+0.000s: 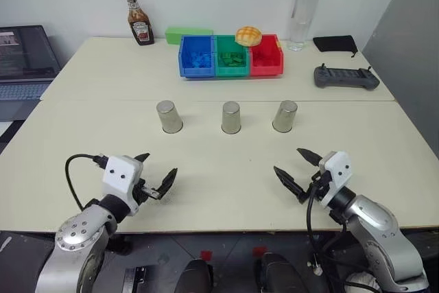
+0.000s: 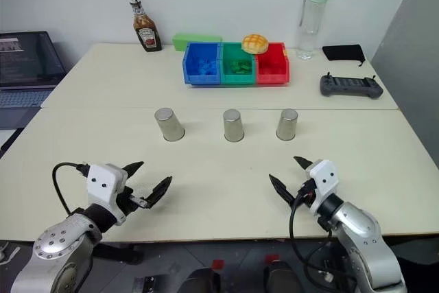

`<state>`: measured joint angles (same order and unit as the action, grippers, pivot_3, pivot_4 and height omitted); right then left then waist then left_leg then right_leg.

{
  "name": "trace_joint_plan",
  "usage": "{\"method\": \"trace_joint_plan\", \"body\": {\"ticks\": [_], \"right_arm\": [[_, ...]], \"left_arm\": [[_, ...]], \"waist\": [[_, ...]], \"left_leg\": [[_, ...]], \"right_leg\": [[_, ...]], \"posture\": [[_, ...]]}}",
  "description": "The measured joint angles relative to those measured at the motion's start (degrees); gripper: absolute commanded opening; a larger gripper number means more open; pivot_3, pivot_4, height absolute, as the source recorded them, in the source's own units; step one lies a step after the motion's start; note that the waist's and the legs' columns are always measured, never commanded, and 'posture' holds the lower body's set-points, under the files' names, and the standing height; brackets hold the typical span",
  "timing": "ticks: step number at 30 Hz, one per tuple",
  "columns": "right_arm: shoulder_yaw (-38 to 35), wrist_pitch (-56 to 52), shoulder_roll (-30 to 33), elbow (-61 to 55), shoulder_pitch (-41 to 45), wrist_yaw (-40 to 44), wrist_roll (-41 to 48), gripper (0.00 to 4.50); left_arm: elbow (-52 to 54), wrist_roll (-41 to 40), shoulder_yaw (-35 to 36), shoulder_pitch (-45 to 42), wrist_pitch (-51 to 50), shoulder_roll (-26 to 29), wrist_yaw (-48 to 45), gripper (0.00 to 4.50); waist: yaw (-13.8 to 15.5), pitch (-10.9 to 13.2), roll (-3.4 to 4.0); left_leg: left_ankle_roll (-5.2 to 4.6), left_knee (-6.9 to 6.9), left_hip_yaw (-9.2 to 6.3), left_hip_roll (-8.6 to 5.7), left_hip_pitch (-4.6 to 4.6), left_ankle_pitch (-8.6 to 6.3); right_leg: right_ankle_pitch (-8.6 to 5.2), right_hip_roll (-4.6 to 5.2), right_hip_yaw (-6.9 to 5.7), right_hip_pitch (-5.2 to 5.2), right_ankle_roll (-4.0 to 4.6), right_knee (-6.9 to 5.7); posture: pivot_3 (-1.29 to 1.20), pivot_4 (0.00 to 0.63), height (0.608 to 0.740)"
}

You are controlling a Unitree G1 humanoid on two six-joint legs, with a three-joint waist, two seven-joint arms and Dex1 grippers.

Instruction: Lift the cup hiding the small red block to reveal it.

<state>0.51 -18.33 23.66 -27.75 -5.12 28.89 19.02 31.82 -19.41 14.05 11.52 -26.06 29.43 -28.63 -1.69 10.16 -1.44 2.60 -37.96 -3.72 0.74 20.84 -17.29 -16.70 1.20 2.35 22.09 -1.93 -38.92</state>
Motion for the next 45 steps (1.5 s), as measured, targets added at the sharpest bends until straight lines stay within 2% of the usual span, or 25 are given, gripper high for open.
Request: {"method": "trace_joint_plan", "body": {"ticks": [9, 15, 21, 25, 31, 35, 45], "right_arm": [[0.3, -3.9, 0.2, -1.7, 4.6, -0.3, 0.3, 4.50], [3.8, -6.8, -0.8, 1.3, 13.5, -0.8, -1.3, 4.50], [8.6, -9.9, -4.7, 9.8, 21.7, -1.0, -2.7, 4.50], [10.6, -13.1, -9.8, 17.5, 26.8, -3.2, -4.0, 4.50], [9.1, -13.2, -17.7, 32.4, 40.1, -8.0, -5.2, 4.50], [6.9, -10.6, -19.7, 42.9, 46.3, -9.7, -6.6, 4.50], [6.1, -5.3, -20.8, 53.3, 51.3, -7.7, -8.2, 4.50]], "left_arm": [[0.3, -1.0, 0.0, -3.7, -2.9, 2.3, -0.7, 4.47], [1.9, -4.4, 2.6, -3.9, -6.1, 4.4, -1.7, 4.47], [4.5, -9.2, 2.8, -3.0, -7.6, 7.6, -6.7, 4.47], [4.9, -10.1, 2.6, -2.0, -8.1, 9.6, -8.9, 4.47], [5.0, -10.1, 1.9, -1.8, -8.2, 9.7, -9.7, 4.47], [5.1, -10.0, 1.8, -1.9, -8.2, 9.7, -9.7, 4.47], [5.1, -10.0, 1.8, -1.9, -8.1, 9.7, -9.6, 4.47]], "waist": [[0.0, 0.0, 0.01], [-0.1, 0.0, 0.02], [-0.1, 0.1, 0.07], [-0.2, 0.1, 0.14], [-0.3, 0.1, 0.21], [-0.1, 0.1, 0.22], [-0.7, 0.2, 0.24]], "left_leg": [[0.00, 0.00, 0.00, -0.02, 0.00, 0.00], [0.00, 0.01, 0.00, -0.01, 0.02, 0.00], [0.00, 0.02, 0.04, 0.00, 0.05, 0.00], [0.00, 0.04, 0.05, 0.00, 0.05, 0.00], [0.00, 0.05, 0.09, -0.01, 0.05, 0.00], [0.00, 0.06, 0.07, -0.02, 0.09, 0.00], [-0.01, 0.10, 0.23, 0.01, 0.09, -0.01]], "right_leg": [[0.00, -0.02, -0.01, 0.01, 0.00, -0.01], [0.01, -0.02, -0.01, 0.07, 0.00, -0.03], [0.02, 0.02, 0.00, 0.12, 0.02, -0.02], [0.02, 0.01, 0.01, 0.16, 0.03, -0.04], [0.05, -0.02, -0.02, 0.20, 0.08, -0.06], [0.06, 0.04, -0.03, 0.20, 0.10, -0.04], [0.06, 0.04, -0.02, 0.27, 0.11, -0.04]], "posture": [[0.00, 0.150, 0.740], [0.00, 0.150, 0.740], [0.00, 0.150, 0.740], [0.00, 0.150, 0.740], [0.00, 0.150, 0.740], [0.00, 0.150, 0.740], [0.00, 0.150, 0.740]]}}
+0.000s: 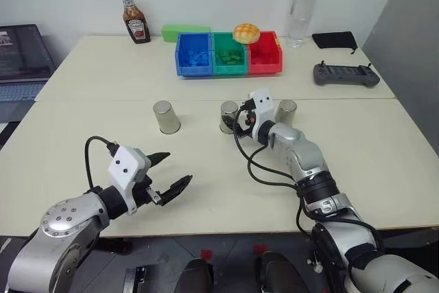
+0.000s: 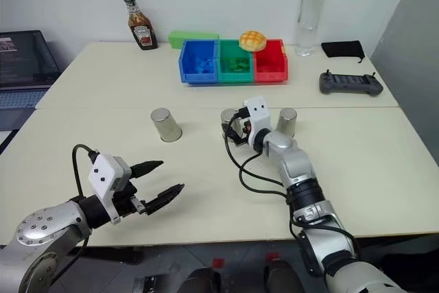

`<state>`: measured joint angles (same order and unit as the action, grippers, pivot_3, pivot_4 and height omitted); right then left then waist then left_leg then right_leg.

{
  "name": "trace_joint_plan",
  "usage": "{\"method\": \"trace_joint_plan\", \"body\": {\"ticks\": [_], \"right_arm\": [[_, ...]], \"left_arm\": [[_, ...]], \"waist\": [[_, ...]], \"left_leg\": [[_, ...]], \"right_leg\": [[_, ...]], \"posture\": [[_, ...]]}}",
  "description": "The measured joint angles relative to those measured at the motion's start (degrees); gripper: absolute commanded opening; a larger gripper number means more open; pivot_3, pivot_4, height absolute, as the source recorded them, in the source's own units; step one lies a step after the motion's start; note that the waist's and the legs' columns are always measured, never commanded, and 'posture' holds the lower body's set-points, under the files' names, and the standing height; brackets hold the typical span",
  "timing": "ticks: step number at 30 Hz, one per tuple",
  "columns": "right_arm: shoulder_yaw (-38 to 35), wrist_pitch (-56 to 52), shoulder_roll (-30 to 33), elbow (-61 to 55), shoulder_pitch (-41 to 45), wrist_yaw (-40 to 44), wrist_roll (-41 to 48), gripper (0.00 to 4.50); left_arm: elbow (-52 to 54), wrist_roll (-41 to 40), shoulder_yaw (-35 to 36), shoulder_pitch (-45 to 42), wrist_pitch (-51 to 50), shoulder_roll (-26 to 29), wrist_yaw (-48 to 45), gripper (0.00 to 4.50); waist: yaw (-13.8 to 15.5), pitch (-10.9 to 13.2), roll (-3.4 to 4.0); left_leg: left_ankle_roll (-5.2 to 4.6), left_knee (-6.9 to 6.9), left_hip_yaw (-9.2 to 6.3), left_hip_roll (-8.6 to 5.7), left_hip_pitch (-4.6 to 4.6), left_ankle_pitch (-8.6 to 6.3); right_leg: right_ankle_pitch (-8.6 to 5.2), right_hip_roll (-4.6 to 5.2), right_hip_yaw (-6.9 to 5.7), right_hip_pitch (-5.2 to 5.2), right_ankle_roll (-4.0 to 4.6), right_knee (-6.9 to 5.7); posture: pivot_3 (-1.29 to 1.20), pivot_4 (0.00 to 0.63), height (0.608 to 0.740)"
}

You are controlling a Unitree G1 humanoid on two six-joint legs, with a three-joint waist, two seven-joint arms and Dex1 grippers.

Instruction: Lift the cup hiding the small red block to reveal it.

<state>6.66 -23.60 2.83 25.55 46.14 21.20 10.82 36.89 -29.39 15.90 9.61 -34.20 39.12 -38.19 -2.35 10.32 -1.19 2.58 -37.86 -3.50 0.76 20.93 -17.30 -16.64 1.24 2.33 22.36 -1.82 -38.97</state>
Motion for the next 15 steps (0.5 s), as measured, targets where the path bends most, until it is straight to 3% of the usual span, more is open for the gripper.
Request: {"method": "trace_joint_plan", "body": {"ticks": [3, 10, 12, 15], "right_arm": [[0.0, 2.4, -0.9, 2.8, 0.2, 0.1, -0.7, 4.50], [-0.5, 5.5, -2.4, 7.6, 2.1, 0.1, -1.3, 3.18], [-1.0, 6.4, -2.9, 7.8, 2.8, 0.1, -1.4, 2.60], [-1.0, 6.8, -3.2, 7.8, 2.9, 0.2, -1.7, 2.52]], "left_arm": [[0.0, 0.2, 0.0, 0.1, 0.5, -0.1, 0.1, 4.47], [-0.2, 0.4, -0.3, -0.1, 1.1, -0.1, 0.1, 4.50], [-0.4, 0.4, -0.5, -0.2, 1.1, -0.1, 0.1, 4.50], [-0.4, 0.5, -0.6, -0.2, 1.2, -0.1, 0.0, 4.50]], "waist": [[-0.1, 0.0, 0.00], [-0.2, 0.0, 0.02], [-0.2, 0.0, 0.02], [-0.2, 0.0, 0.02]], "left_leg": [[0.00, -0.01, 0.00, 0.00, -0.01, 0.00], [0.00, 0.00, 0.00, 0.00, -0.01, 0.00], [0.00, 0.00, -0.01, 0.02, -0.01, 0.00], [0.00, 0.00, 0.00, 0.01, -0.01, 0.00]], "right_leg": [[0.00, 0.00, 0.00, 0.00, 0.00, -0.01], [0.00, 0.00, 0.00, 0.00, 0.00, -0.01], [0.00, 0.00, -0.01, 0.00, 0.00, -0.01], [0.00, 0.00, 0.01, 0.00, 0.00, -0.01]], "posture": [[0.00, 0.150, 0.740], [0.00, 0.150, 0.740], [0.00, 0.150, 0.740], [0.00, 0.150, 0.740]]}}
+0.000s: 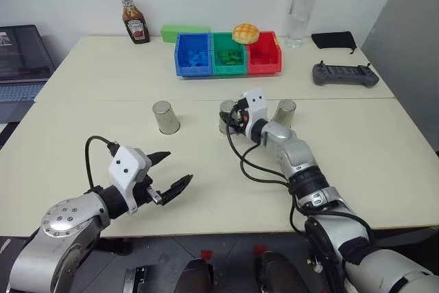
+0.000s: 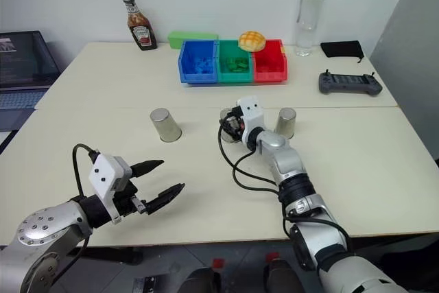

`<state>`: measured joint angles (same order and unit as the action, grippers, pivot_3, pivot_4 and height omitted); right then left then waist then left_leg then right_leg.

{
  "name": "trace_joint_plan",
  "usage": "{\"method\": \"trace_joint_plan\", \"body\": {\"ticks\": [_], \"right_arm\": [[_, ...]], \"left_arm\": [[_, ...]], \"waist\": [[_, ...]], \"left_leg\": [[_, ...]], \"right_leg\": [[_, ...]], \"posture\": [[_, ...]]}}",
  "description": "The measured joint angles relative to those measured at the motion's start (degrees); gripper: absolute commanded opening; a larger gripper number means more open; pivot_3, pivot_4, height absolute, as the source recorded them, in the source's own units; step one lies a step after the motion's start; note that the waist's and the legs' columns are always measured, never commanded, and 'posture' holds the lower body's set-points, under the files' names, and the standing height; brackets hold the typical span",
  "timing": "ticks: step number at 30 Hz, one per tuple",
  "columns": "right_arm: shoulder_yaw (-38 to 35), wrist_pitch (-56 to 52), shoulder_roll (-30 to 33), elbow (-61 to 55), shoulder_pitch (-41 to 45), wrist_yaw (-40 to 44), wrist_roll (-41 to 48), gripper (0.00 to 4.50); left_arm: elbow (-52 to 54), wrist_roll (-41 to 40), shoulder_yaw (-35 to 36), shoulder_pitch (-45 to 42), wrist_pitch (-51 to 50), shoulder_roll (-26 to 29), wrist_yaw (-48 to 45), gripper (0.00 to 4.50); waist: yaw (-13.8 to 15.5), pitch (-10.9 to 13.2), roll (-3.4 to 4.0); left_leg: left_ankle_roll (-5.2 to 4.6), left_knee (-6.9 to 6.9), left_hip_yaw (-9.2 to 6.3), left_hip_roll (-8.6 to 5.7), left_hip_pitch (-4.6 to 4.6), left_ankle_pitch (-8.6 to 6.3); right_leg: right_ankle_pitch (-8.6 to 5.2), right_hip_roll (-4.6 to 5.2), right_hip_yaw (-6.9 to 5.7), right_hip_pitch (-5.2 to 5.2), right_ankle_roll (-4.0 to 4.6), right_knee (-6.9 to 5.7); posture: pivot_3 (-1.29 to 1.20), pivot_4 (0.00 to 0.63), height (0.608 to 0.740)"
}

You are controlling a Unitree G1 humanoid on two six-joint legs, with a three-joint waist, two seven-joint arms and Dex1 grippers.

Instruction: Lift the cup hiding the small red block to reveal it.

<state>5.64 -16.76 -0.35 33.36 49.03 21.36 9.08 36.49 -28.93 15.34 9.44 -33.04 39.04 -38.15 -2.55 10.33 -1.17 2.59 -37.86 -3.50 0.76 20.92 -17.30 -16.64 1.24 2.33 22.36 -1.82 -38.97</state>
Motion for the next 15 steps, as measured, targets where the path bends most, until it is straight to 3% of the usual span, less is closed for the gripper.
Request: {"method": "trace_joint_plan", "body": {"ticks": [6, 15], "right_arm": [[0.1, -0.1, -0.7, -1.4, -0.8, 0.4, 0.0, 2.52], [-0.4, -2.7, -0.7, -14.0, -1.5, 1.1, 1.5, 2.51]], "left_arm": [[-0.2, 0.1, -0.2, 0.0, 0.4, -0.1, 0.0, 4.50], [-0.5, 0.2, -0.4, 0.1, 1.0, -0.6, 0.4, 4.50]], "waist": [[-0.1, 0.0, 0.02], [0.0, 0.0, 0.06]], "left_leg": [[0.00, 0.00, -0.01, 0.02, 0.00, 0.00], [0.00, 0.00, -0.04, 0.02, 0.01, 0.00]], "right_leg": [[0.00, 0.00, 0.00, 0.01, 0.00, 0.00], [0.00, 0.01, 0.00, 0.01, 0.00, 0.00]], "posture": [[0.00, 0.150, 0.740], [0.00, 0.150, 0.740]]}}
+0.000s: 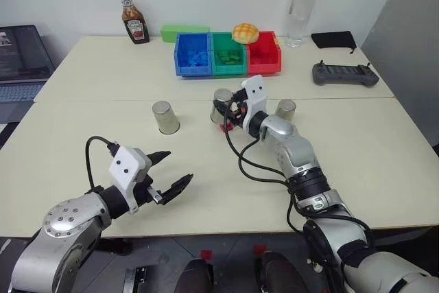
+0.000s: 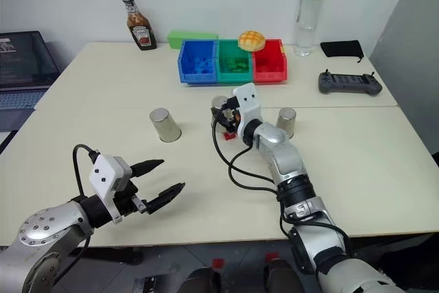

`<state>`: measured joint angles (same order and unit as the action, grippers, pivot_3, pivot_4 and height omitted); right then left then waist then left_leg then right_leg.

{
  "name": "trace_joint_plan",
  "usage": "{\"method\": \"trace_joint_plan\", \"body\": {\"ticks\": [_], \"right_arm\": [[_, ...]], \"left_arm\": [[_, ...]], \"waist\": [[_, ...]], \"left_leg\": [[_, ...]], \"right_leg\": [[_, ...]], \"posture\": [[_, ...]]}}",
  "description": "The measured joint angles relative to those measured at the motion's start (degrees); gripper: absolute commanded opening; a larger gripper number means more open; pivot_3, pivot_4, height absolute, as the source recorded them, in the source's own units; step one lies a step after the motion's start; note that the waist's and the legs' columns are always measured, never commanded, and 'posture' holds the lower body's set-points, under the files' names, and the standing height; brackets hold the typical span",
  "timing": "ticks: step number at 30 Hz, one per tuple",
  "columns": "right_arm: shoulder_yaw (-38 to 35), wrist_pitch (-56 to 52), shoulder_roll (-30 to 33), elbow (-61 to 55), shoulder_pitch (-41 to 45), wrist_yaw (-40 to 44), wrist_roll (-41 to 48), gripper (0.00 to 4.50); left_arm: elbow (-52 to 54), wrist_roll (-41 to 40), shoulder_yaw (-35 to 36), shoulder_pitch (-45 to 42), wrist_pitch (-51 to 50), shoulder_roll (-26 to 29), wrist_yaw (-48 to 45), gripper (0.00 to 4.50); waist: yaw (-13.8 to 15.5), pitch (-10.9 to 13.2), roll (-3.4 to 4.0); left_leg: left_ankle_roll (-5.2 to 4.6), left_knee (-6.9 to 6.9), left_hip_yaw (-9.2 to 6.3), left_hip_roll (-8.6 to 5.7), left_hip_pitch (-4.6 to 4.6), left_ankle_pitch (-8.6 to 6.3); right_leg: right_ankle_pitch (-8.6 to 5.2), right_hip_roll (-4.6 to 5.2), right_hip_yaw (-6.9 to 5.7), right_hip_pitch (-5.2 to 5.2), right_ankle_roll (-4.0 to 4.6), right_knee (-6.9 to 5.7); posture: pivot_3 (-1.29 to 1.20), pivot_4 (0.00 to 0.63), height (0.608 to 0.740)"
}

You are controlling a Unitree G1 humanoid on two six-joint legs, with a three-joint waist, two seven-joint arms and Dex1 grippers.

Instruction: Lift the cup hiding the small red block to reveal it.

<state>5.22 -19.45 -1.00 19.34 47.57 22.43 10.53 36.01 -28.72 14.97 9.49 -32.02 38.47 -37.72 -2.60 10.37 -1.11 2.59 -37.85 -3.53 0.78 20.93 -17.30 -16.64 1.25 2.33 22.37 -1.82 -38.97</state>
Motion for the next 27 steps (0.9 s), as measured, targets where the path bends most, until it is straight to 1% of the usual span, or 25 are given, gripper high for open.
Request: {"method": "trace_joint_plan", "body": {"ticks": [2, 6, 8, 11, 19, 27], "right_arm": [[-0.8, -1.0, 0.3, -3.0, -0.1, -0.4, 0.4, 2.51], [-2.0, -1.6, 3.5, -7.6, -0.5, -2.0, -0.4, 2.51], [-2.3, -2.1, 5.8, -8.7, -2.4, -3.3, -1.8, 2.51], [-2.9, -3.7, 7.4, -8.9, -5.0, -4.2, -2.7, 2.51], [-2.8, -7.2, 7.7, -9.9, -9.7, -5.2, -2.7, 2.51], [-1.6, -8.5, 7.6, -10.4, -12.2, -4.5, -2.7, 2.51]], "left_arm": [[-0.1, 0.1, -0.1, 0.0, 0.0, -0.1, 0.1, 4.50], [-0.4, 0.2, -0.1, 0.0, 0.0, -0.4, 0.1, 4.50], [-0.6, 0.2, -0.2, 0.0, 0.0, -0.4, 0.1, 4.50], [-0.7, 0.2, -0.2, -0.2, 0.0, -0.4, 0.1, 4.50], [-1.3, -0.1, -0.2, -2.0, 0.0, -0.4, 0.0, 4.50], [-1.4, -0.1, -0.2, -2.2, 0.0, -0.4, 0.0, 4.50]], "waist": [[0.0, 0.0, 0.01], [0.3, 0.0, 0.01], [0.3, 0.0, 0.00], [0.2, 0.0, 0.03], [-0.2, 0.0, 0.06], [-0.2, 0.0, 0.06]], "left_leg": [[0.00, 0.00, -0.02, -0.01, 0.01, 0.00], [0.00, -0.01, -0.04, -0.03, 0.01, 0.00], [0.00, 0.00, -0.03, -0.03, 0.01, 0.00], [0.00, 0.01, 0.01, -0.02, 0.01, 0.00], [0.00, 0.01, 0.05, -0.02, 0.00, 0.00], [0.00, 0.01, 0.06, -0.02, 0.00, 0.00]], "right_leg": [[0.00, 0.01, 0.00, 0.00, 0.00, 0.00], [0.00, 0.02, 0.00, -0.02, 0.00, 0.01], [0.00, 0.02, 0.02, -0.02, 0.00, 0.02], [0.00, 0.01, 0.03, 0.00, 0.00, 0.01], [0.00, 0.00, 0.03, 0.00, 0.00, 0.01], [0.00, 0.00, 0.03, 0.00, 0.00, 0.01]], "posture": [[0.00, 0.150, 0.740], [0.00, 0.150, 0.740], [0.00, 0.150, 0.740], [0.00, 0.150, 0.740], [0.00, 0.150, 0.740], [0.00, 0.150, 0.740]]}}
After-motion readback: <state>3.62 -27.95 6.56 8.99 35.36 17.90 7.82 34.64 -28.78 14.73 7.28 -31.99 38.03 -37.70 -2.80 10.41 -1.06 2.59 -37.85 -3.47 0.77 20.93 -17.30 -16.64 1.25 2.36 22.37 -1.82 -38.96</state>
